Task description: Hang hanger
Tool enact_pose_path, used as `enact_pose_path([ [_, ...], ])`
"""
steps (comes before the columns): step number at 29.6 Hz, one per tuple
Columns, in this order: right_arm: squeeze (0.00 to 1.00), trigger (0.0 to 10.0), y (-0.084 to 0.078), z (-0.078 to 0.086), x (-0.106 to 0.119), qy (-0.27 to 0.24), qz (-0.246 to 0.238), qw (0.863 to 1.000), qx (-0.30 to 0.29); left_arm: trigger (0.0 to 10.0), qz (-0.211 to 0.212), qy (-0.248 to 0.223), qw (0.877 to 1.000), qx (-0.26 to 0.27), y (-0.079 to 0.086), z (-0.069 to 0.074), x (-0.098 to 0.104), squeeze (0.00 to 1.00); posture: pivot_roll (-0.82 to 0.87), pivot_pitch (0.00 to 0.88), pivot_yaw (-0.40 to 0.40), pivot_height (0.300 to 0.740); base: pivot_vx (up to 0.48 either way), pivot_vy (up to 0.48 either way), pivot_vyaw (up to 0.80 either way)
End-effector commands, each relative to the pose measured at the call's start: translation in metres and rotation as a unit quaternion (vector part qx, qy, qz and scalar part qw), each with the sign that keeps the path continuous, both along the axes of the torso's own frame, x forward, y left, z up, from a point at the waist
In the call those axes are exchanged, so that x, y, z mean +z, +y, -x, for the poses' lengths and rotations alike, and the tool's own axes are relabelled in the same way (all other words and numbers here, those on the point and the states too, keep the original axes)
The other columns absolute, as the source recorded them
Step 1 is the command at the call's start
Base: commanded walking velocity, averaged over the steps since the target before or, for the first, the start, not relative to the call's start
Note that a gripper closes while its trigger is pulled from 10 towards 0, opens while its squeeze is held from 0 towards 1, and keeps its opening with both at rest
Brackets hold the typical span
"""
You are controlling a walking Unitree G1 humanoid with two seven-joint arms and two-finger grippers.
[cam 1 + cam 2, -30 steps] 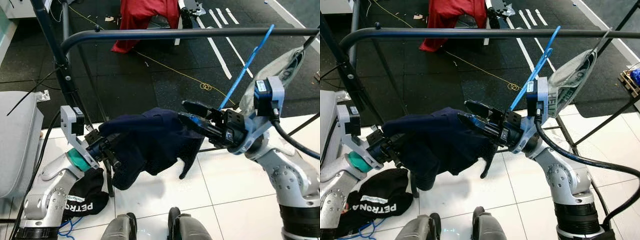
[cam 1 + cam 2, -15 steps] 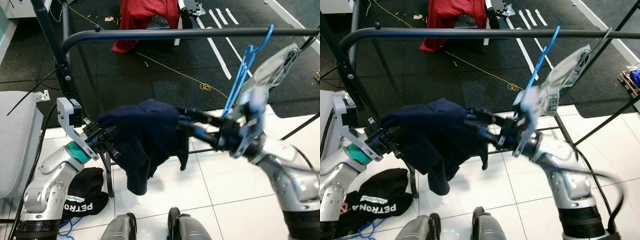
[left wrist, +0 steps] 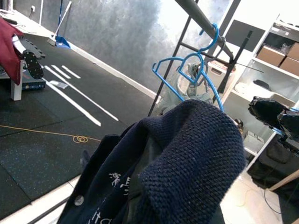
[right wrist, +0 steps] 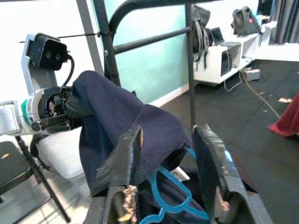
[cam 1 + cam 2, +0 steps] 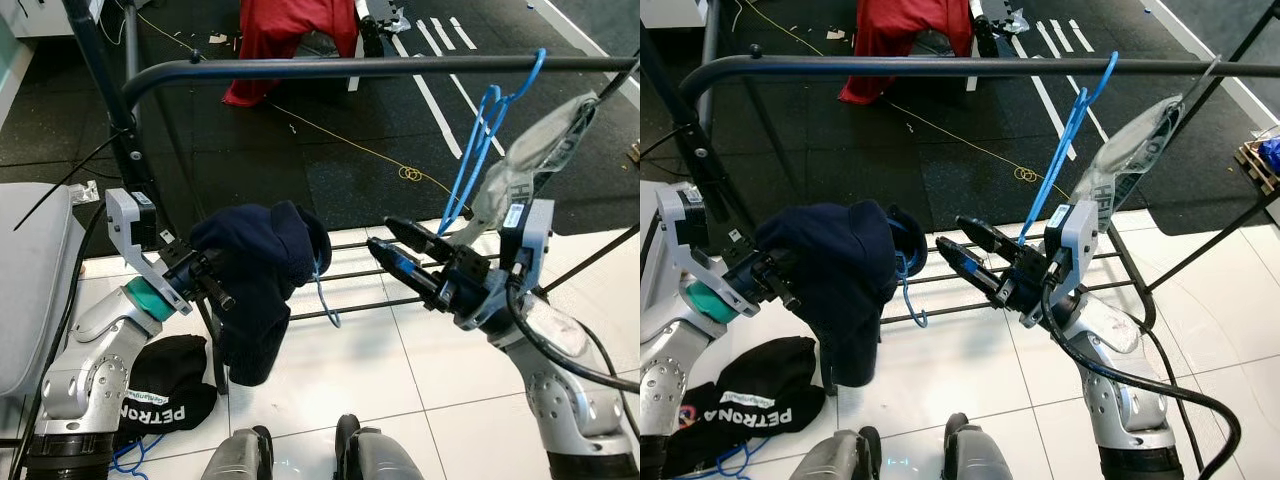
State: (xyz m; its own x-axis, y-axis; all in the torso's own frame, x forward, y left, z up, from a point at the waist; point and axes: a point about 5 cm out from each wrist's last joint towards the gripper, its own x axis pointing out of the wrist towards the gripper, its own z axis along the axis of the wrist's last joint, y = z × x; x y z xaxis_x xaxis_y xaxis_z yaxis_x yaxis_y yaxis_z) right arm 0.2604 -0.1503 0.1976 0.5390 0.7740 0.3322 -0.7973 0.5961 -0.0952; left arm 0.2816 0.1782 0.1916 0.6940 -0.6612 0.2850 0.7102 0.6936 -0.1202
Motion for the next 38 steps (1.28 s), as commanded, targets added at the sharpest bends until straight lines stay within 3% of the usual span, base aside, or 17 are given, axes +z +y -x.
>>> enact_pose_path([
  [1, 0.60, 10.0, -0.004, 0.002, -0.009, 0.003, 0.000, 1.000, -0.018, 0.0, 0.006, -0.009, 1.000, -0.009, -0.001, 0.001, 0.004, 0.00, -0.07, 0.130, 0.001, 0.740, 0.000, 0.000, 0.00],
  [3, 0.88, 10.0, -0.008, 0.010, -0.040, 0.020, 0.066, 0.997, -0.042, 0.0, 0.010, -0.011, 1.000, -0.004, -0.001, 0.000, 0.007, 0.00, -0.07, 0.134, 0.003, 0.740, 0.000, 0.000, 0.00],
  [5, 1.00, 10.0, -0.012, 0.012, -0.056, 0.038, 0.089, 0.993, -0.067, 0.0, 0.011, -0.010, 1.000, -0.001, -0.001, -0.002, 0.009, 0.00, -0.07, 0.136, 0.003, 0.740, 0.000, 0.000, 0.00],
  [9, 1.00, 10.0, -0.015, 0.004, -0.063, 0.057, 0.061, 0.990, -0.117, 0.0, 0.010, -0.006, 1.000, 0.012, -0.004, -0.007, 0.010, 0.00, -0.07, 0.136, 0.005, 0.740, 0.000, 0.000, 0.00],
  [12, 1.00, 10.0, -0.010, 0.001, -0.071, 0.046, 0.107, 0.987, -0.112, 0.0, 0.009, -0.006, 0.999, 0.030, -0.005, -0.011, 0.012, 0.00, -0.07, 0.139, 0.008, 0.740, 0.000, 0.000, 0.00],
  [15, 1.00, 10.0, -0.007, -0.001, -0.078, 0.054, 0.114, 0.986, -0.107, 0.0, 0.008, -0.006, 0.999, 0.036, -0.007, -0.013, 0.014, 0.00, -0.07, 0.137, 0.011, 0.740, 0.000, 0.000, 0.00],
  [17, 1.00, 10.0, -0.001, -0.006, -0.086, 0.120, 0.047, 0.987, -0.091, 0.0, 0.004, -0.011, 0.999, 0.040, -0.013, -0.016, 0.018, 0.00, -0.06, 0.141, 0.013, 0.740, 0.000, 0.000, 0.00],
  [20, 1.00, 10.0, 0.003, -0.008, -0.086, 0.138, 0.019, 0.987, -0.075, 0.0, 0.002, -0.014, 0.999, 0.038, -0.015, -0.016, 0.019, 0.00, -0.06, 0.139, 0.015, 0.740, 0.000, 0.000, 0.00],
  [22, 1.00, 10.0, 0.012, -0.007, -0.084, 0.152, -0.015, 0.988, -0.034, 0.0, 0.001, -0.017, 0.999, 0.033, -0.018, -0.016, 0.021, 0.00, -0.06, 0.140, 0.015, 0.740, 0.000, 0.000, 0.00],
  [27, 1.00, 10.0, 0.021, -0.006, -0.086, 0.164, -0.020, 0.986, 0.016, 0.0, -0.004, -0.021, 0.999, 0.026, -0.024, -0.016, 0.022, 0.00, -0.06, 0.140, 0.014, 0.740, 0.000, 0.000, 0.00],
  [31, 1.00, 10.0, 0.021, -0.010, -0.087, 0.155, -0.002, 0.988, -0.002, 0.0, -0.004, -0.022, 0.999, 0.029, -0.025, -0.017, 0.023, 0.00, -0.06, 0.141, 0.013, 0.740, 0.000, 0.000, 0.00],
  [32, 0.03, 10.0, 0.019, -0.015, -0.091, 0.135, 0.047, 0.989, -0.032, 0.0, -0.003, -0.023, 0.999, 0.030, -0.026, -0.017, 0.024, 0.00, -0.06, 0.140, 0.011, 0.740, 0.000, 0.000, 0.00],
  [33, 0.03, 10.0, 0.019, -0.015, -0.091, 0.135, 0.047, 0.989, -0.032, 0.0, -0.003, -0.023, 0.999, 0.030, -0.026, -0.017, 0.024, 0.00, -0.06, 0.140, 0.011, 0.740, 0.000, 0.000, 0.00],
  [34, 0.00, 10.0, 0.016, -0.018, -0.094, 0.109, 0.097, 0.988, -0.060, 0.0, -0.003, -0.023, 0.999, 0.032, -0.027, -0.017, 0.025, 0.00, -0.06, 0.140, 0.011, 0.740, 0.000, 0.000, 0.00],
  [35, 0.00, 10.0, 0.016, -0.018, -0.094, 0.109, 0.097, 0.988, -0.060, 0.0, -0.003, -0.023, 0.999, 0.032, -0.027, -0.017, 0.025, 0.00, -0.06, 0.140, 0.011, 0.740, 0.000, 0.000, 0.00],
  [37, 0.00, 10.0, 0.010, -0.026, -0.098, 0.050, 0.187, 0.974, -0.113, 0.0, -0.002, -0.024, 0.999, 0.034, -0.028, -0.018, 0.028, 0.00, -0.06, 0.137, 0.009, 0.740, 0.000, 0.000, 0.00],
  [38, 0.00, 10.0, 0.010, -0.026, -0.098, 0.050, 0.187, 0.974, -0.113, 0.0, -0.002, -0.024, 0.999, 0.034, -0.028, -0.018, 0.028, 0.00, -0.06, 0.137, 0.009, 0.740, 0.000, 0.000, 0.00],
])
